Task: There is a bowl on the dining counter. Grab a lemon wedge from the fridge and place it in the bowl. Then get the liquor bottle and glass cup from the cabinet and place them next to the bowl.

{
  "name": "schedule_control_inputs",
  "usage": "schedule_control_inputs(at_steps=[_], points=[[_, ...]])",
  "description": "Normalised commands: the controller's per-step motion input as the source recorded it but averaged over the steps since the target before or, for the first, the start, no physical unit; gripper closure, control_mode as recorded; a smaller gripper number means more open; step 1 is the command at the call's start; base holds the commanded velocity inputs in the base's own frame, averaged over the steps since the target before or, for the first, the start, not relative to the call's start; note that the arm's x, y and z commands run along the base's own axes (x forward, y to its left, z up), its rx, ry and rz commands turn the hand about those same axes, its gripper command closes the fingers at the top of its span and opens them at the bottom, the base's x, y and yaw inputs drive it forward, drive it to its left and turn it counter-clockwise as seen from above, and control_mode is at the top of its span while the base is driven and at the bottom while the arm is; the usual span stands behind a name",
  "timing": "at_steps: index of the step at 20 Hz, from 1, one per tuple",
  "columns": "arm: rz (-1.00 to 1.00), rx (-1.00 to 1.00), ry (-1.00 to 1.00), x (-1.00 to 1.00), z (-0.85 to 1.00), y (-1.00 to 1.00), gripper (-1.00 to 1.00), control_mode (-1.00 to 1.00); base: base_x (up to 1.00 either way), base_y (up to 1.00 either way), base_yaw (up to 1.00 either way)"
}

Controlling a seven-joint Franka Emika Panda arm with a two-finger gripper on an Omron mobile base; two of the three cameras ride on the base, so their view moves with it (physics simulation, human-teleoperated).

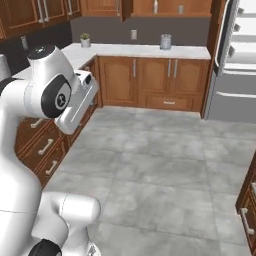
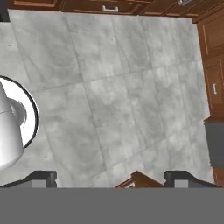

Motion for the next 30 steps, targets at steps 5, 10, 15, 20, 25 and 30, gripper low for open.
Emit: schedule_control_inputs(at_steps=[5,10,15,20,25,30], points=[[0.0,0.0,0.0,0.0,0.0,0.0,-1.0,1.0,1.0,-0.45,-0.01],[0.0,0.0,0.0,0.0,0.0,0.0,-1.0,1.0,1.0,-0.52,0.0],[0.0,0.0,0.0,0.0,0.0,0.0,-1.0,1.0,1.0,-0.34,0.0],[0.0,0.0,0.0,0.0,0.0,0.0,-1.0,1.0,1.0,0.0,0.01],[0.0,0.0,0.0,0.0,0.0,0.0,-1.0,1.0,1.0,0.04,0.0],[0.0,0.0,0.0,0.0,0.0,0.0,-1.0,1.0,1.0,0.0,0.03]])
